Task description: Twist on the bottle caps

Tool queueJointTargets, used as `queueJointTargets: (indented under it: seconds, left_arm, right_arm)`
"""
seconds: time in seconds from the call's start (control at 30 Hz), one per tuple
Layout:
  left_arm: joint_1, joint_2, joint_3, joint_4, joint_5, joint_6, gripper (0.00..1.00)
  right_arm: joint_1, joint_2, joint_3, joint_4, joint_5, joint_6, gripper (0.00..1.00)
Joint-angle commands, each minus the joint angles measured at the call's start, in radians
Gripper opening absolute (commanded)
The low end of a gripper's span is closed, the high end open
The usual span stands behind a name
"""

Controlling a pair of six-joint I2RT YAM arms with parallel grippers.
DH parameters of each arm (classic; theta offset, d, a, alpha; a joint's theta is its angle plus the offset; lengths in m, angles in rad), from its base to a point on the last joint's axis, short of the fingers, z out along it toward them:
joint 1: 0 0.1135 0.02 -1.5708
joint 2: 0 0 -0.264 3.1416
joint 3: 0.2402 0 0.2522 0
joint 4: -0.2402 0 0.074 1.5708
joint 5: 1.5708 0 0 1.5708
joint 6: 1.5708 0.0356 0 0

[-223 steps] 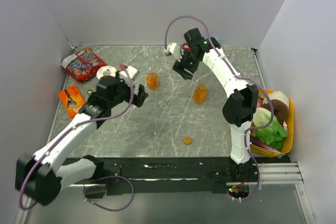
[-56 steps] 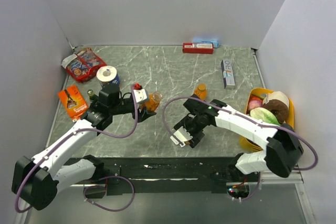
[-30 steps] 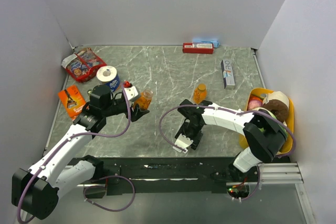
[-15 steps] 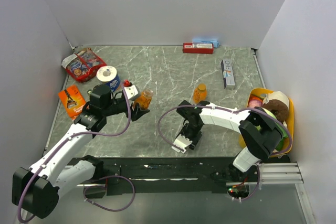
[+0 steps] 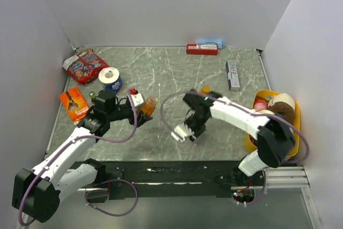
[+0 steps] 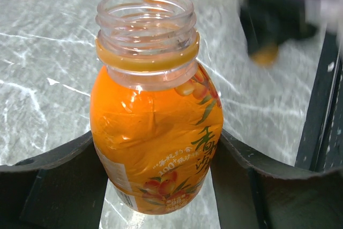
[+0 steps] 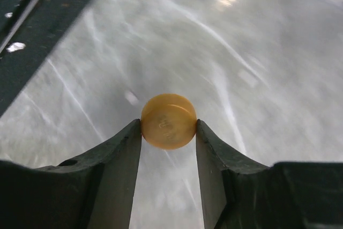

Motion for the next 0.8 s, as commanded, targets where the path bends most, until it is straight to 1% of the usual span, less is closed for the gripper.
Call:
queueJointTargets:
  seconds: [0.0, 0.03, 0.07, 0.17, 0.23, 0.3, 0.43, 0.53, 0.77]
  left_arm:
    - [-0.034, 0.002, -0.016, -0.046, 0.051, 0.216, 0.01]
    - [-0.049, 0.001, -0.022, -0.043, 0.05, 0.236, 0.01]
    - [-0.055, -0.001, -0.029, -0.034, 0.056, 0.253, 0.01]
    - [-0.097, 0.01, -0.032, -0.008, 0.073, 0.288, 0.01]
    - [-0.136, 0.03, -0.028, 0.018, 0.082, 0.299, 0.01]
    - [-0.156, 0.045, -0.023, 0.059, 0.084, 0.288, 0.01]
    - [-0.187, 0.077, -0.009, 0.115, 0.091, 0.242, 0.01]
    - [-0.193, 0.09, 0.001, 0.156, 0.094, 0.196, 0.01]
    - [-0.203, 0.09, 0.009, 0.195, 0.097, 0.133, 0.01]
  right_arm:
    - [-0.053, -0.161, 0.246, -0.186, -0.117, 0.15, 0.29]
    - [-0.054, -0.176, 0.285, -0.208, -0.125, 0.191, 0.28]
    - [-0.054, -0.199, 0.363, -0.234, -0.136, 0.208, 0.28]
    - [-0.051, -0.222, 0.483, -0.231, -0.161, 0.294, 0.28]
    - [-0.043, -0.211, 0.538, -0.232, -0.162, 0.34, 0.29]
    - [-0.022, -0.184, 0.609, -0.246, -0.158, 0.353, 0.29]
    - [0.03, -0.162, 0.658, -0.217, -0.141, 0.382, 0.3]
    - [0.076, -0.139, 0.681, -0.234, -0.119, 0.363, 0.31]
    - [0.107, -0.103, 0.687, -0.211, -0.101, 0.362, 0.31]
